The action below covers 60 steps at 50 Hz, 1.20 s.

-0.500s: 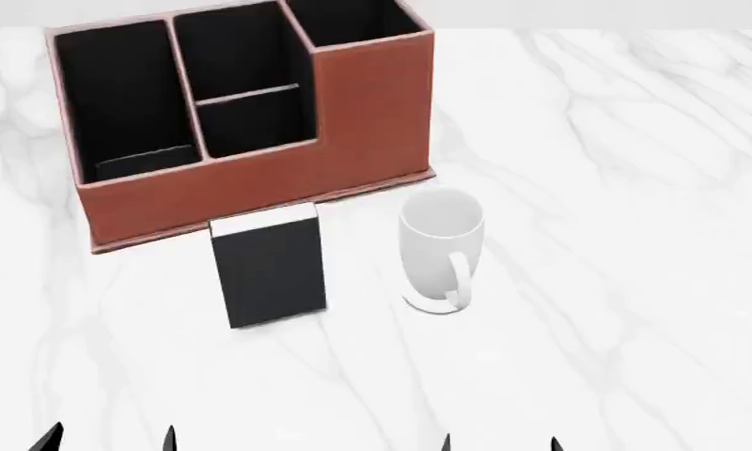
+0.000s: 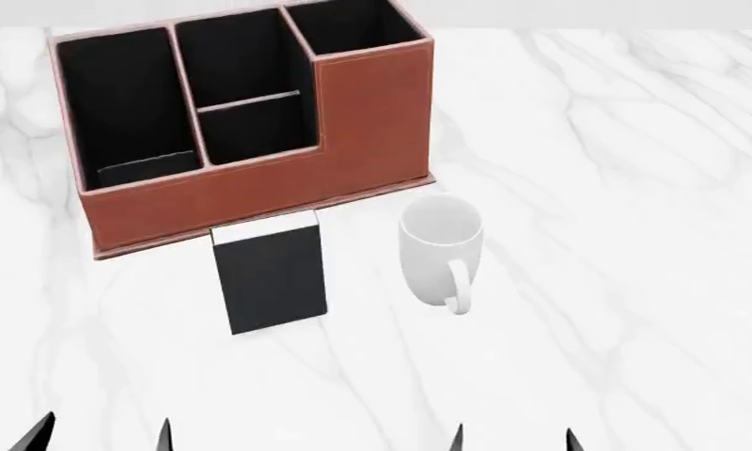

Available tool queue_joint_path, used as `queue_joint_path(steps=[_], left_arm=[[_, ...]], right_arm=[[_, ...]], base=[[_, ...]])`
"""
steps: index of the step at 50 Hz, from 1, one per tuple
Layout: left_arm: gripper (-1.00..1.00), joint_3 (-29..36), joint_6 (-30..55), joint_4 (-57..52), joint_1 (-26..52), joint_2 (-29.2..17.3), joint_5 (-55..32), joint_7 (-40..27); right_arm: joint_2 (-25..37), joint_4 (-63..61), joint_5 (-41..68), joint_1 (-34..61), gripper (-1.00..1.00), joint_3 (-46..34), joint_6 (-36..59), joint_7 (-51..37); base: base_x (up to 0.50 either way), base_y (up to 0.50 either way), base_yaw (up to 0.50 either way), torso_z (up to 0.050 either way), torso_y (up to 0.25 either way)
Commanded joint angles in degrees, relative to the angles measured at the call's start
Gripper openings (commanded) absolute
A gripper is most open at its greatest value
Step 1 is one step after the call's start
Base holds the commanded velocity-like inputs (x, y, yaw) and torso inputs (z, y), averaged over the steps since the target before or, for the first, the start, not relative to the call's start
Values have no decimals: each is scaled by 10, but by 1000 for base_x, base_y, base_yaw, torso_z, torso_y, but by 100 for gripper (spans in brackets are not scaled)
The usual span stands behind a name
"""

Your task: Pick up the book and place it in the front compartment of the caddy.

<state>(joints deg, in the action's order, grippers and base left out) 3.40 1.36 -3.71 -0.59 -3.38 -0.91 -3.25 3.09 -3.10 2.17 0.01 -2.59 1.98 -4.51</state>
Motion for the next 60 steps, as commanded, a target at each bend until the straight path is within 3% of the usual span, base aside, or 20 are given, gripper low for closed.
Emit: queue_joint_path(steps=[1, 11, 21, 32, 60], left_arm=[[100, 16, 17, -82, -14, -17, -4, -8], [100, 15, 100, -263, -43, -36, -12, -16], [100, 3, 88, -326, -72, -47, -18, -30], [100, -15, 119, -402, -78, -57, -34, -44], [100, 3, 128, -435, -85, -72, -41, -57]], right_arm=[[17, -109, 11, -11, 100, 0, 48, -24], [35, -293, 22, -13, 100, 3, 137, -38], [50, -413, 47, -4, 100, 34, 210, -57], [59, -454, 60, -2, 100, 48, 235, -70], [72, -487, 54, -45, 100, 36, 252, -100]], base=[[0, 0, 0, 0, 0], [0, 0, 0, 0, 0], [0, 0, 0, 0, 0], [0, 0, 0, 0, 0], [0, 0, 0, 0, 0]])
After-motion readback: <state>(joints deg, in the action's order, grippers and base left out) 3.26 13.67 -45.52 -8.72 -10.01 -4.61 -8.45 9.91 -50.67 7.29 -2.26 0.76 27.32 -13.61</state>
